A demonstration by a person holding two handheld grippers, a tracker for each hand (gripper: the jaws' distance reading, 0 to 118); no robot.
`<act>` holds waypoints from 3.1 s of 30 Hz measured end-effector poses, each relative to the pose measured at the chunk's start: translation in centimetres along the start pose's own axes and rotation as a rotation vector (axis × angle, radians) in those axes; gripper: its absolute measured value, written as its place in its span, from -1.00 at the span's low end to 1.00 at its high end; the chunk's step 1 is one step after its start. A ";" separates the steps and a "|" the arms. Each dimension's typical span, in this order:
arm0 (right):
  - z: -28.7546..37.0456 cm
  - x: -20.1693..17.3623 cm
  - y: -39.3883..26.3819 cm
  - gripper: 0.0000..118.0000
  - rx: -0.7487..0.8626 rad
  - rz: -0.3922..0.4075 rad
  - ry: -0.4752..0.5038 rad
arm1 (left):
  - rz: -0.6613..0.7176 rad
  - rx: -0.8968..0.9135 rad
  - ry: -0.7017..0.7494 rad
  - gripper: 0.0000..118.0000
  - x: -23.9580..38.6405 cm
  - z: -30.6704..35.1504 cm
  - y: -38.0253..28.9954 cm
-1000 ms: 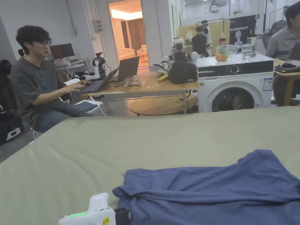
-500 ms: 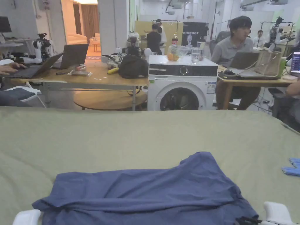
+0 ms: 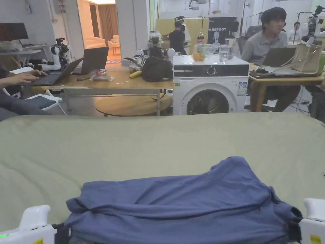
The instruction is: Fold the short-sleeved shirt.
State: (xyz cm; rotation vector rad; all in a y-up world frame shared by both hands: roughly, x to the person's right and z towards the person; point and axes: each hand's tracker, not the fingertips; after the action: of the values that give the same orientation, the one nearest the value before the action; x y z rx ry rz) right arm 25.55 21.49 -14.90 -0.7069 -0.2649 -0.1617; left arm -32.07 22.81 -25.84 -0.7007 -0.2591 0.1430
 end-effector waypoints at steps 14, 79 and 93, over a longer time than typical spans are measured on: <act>8.1 1.0 -10.9 -0.64 -0.034 0.070 -0.002 | -0.057 -0.065 -0.038 -0.46 -1.3 10.2 -10.7; -13.8 -0.1 7.7 -0.69 -0.302 0.227 0.047 | 0.024 -0.342 0.113 -1.00 0.9 -12.3 3.6; 7.1 2.8 2.3 -0.97 0.057 0.123 0.132 | -0.076 0.001 -0.040 -1.00 1.4 7.4 1.0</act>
State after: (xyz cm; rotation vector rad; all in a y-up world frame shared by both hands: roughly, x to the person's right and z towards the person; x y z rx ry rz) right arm 27.41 27.70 -10.35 -0.6511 -0.0995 -0.0831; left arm -32.86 28.40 -20.76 -0.6867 -0.3241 0.0845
